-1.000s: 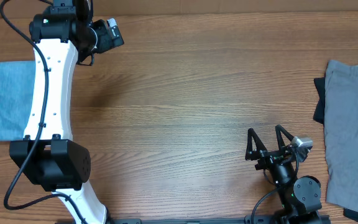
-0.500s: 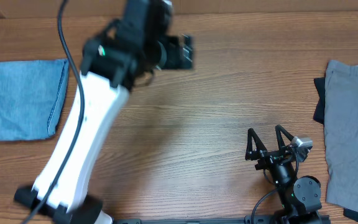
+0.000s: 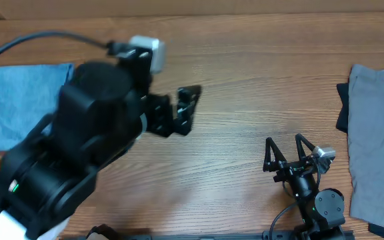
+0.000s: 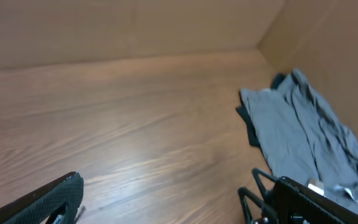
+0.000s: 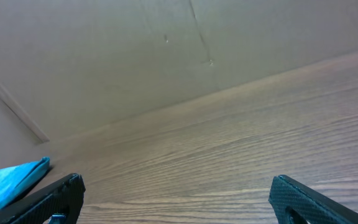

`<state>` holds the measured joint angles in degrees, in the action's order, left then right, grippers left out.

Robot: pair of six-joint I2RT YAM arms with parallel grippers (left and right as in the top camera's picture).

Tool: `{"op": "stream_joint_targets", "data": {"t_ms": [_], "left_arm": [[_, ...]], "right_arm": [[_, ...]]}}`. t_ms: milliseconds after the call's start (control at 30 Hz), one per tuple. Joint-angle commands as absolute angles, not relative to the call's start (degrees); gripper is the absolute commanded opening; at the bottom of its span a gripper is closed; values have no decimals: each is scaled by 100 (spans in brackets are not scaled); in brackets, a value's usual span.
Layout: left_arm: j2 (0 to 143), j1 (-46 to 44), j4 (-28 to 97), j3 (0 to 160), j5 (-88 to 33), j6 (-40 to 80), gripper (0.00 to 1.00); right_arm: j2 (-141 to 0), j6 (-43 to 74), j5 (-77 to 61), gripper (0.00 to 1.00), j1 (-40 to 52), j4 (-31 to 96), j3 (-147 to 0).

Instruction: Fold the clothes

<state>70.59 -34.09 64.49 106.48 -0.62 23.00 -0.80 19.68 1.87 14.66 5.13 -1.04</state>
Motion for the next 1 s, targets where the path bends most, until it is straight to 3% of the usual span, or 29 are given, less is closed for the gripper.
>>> {"op": "stream_joint_targets", "data": {"t_ms": [0, 300, 600, 967], "left_arm": [[6145, -2921, 6147, 9327, -91, 2493, 100], [4056, -1820, 4156, 5669, -91, 2493, 100], [2528, -1332, -355, 2008, -91, 2491, 100], [1406, -777, -1079, 141, -89, 2462, 100]], "right_arm": [[-16, 1946, 185, 100, 1439, 473, -45], [-16, 1946, 185, 100, 1439, 473, -45], [-16, 1946, 185, 100, 1439, 473, -45], [-16, 1946, 185, 100, 1439, 473, -45]]}}
